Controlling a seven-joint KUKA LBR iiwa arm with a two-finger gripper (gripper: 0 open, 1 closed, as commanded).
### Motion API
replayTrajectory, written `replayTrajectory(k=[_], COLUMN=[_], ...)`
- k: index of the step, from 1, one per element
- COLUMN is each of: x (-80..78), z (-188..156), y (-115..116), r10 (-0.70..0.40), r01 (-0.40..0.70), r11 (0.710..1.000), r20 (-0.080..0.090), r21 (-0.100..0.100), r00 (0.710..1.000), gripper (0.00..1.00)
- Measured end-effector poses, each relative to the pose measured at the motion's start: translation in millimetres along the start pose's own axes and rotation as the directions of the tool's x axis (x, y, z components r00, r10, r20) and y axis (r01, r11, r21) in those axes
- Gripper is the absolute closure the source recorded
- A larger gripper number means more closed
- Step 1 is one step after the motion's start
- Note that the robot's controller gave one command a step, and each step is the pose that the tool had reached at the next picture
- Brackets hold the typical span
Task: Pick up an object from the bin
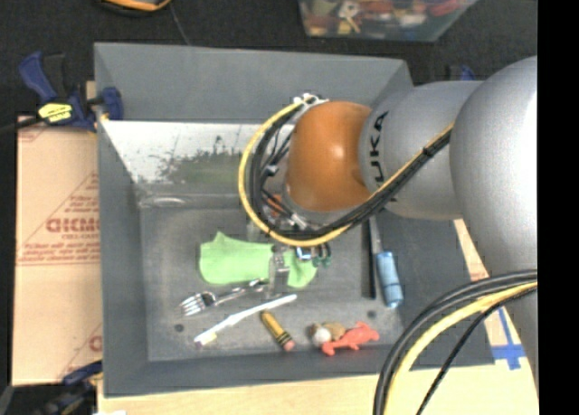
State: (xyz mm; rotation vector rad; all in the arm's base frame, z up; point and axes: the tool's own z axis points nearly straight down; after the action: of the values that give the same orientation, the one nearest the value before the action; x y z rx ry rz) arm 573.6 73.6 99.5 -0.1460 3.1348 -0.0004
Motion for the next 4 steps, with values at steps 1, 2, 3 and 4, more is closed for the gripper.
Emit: replayTrajectory(k=[1, 2, 3, 4], x=[-5.1, 2.2, 2.2, 2.5], z=[28.3, 27.0, 27.0, 21.2], y=[-5.8, -5.0, -5.0, -5.1], r10=[0.124, 0.218, 0.219, 0.219], r01=[-0.124, -0.218, -0.219, -0.219], r11=[0.992, 0.976, 0.976, 0.976], r20=[0.018, 0.007, 0.007, 0.007], r21=[-0.006, -0.005, -0.005, -0.006], r00=[0.992, 0.976, 0.976, 0.976], gripper=[0.00, 1.00, 1.00, 1.00])
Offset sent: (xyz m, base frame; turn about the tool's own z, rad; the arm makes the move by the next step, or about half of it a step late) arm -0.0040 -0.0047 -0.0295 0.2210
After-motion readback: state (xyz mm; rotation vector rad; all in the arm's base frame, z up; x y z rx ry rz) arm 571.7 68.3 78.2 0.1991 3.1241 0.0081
